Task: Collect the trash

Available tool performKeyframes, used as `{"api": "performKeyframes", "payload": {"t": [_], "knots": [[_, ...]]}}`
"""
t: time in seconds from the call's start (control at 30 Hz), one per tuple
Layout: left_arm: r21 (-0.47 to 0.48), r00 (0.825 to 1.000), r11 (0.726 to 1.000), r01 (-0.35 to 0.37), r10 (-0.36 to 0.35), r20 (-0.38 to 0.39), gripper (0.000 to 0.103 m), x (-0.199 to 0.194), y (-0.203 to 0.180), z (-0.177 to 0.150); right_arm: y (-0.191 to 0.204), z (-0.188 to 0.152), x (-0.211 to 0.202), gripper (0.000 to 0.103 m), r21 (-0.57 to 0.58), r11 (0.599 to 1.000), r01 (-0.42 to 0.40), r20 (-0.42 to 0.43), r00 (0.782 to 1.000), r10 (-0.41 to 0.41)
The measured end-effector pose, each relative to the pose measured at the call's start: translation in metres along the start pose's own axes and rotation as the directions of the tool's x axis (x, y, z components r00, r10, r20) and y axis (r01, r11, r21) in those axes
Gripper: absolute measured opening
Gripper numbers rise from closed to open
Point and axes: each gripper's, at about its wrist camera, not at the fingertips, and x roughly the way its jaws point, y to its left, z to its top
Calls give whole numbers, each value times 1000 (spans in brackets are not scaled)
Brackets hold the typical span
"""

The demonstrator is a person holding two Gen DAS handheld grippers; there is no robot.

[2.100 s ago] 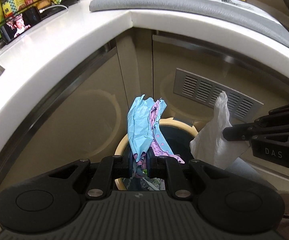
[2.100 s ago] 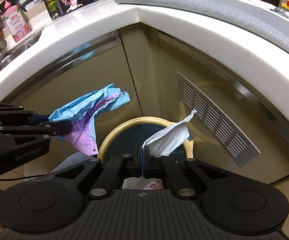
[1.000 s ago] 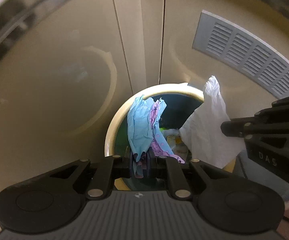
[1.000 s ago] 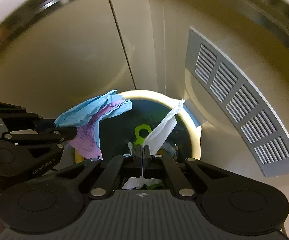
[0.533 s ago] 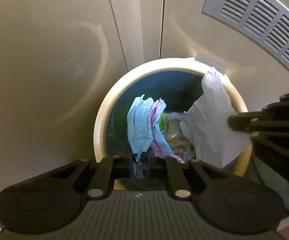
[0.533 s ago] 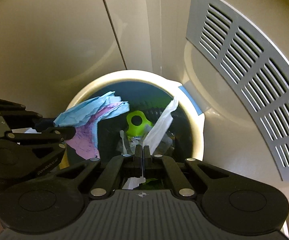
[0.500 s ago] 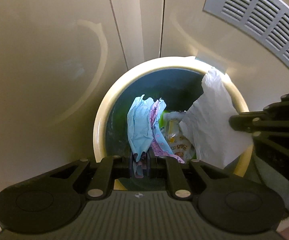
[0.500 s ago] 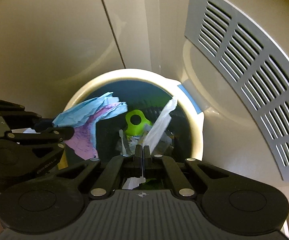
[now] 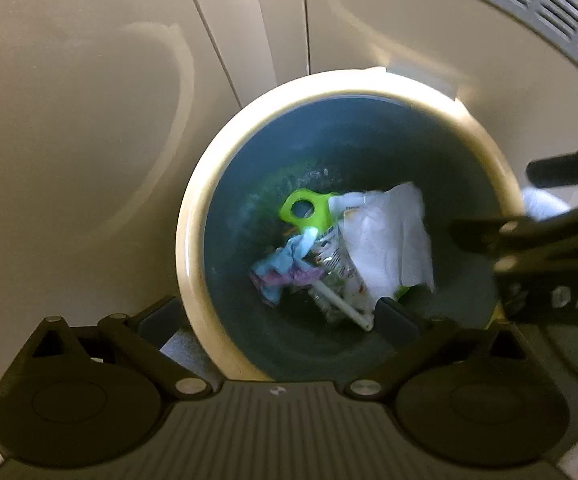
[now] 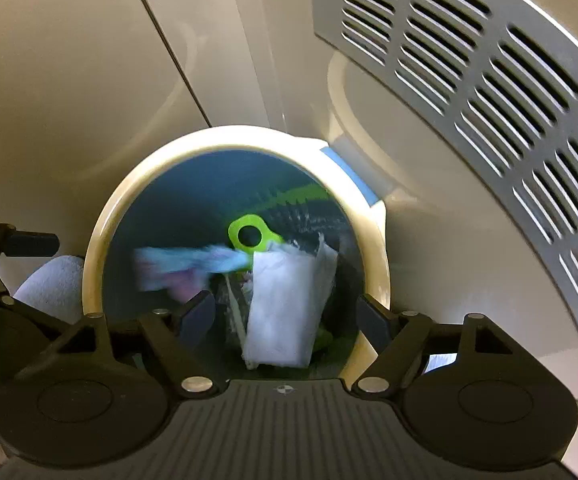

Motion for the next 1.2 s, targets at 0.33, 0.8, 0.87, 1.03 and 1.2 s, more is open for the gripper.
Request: {"api": "performKeyframes", "payload": {"t": [0.33, 0.8, 0.87, 1.03, 1.2], "knots": [[-110, 994, 994, -25, 36, 104, 103, -40, 14, -29, 8, -25, -57, 91, -20, 999, -44, 129, 991, 46], [-116, 993, 990, -81, 90, 73, 103, -52, 5, -48, 22, -49, -70, 103, -102, 994, 36, 183, 983, -17], [-118, 990, 987, -112, 121, 70, 103, -53, 4, -49, 22, -49, -69, 103, -104, 994, 43, 173, 985, -25], [-129, 989, 984, -119, 129, 72, 103, -57, 7, -51, 23, -51, -68, 103, -91, 993, 68, 162, 985, -53], [-128, 987, 987, -98, 113, 112, 103, -63, 7, -54, 24, -53, -69, 103, -97, 993, 64, 177, 983, -46]]}}
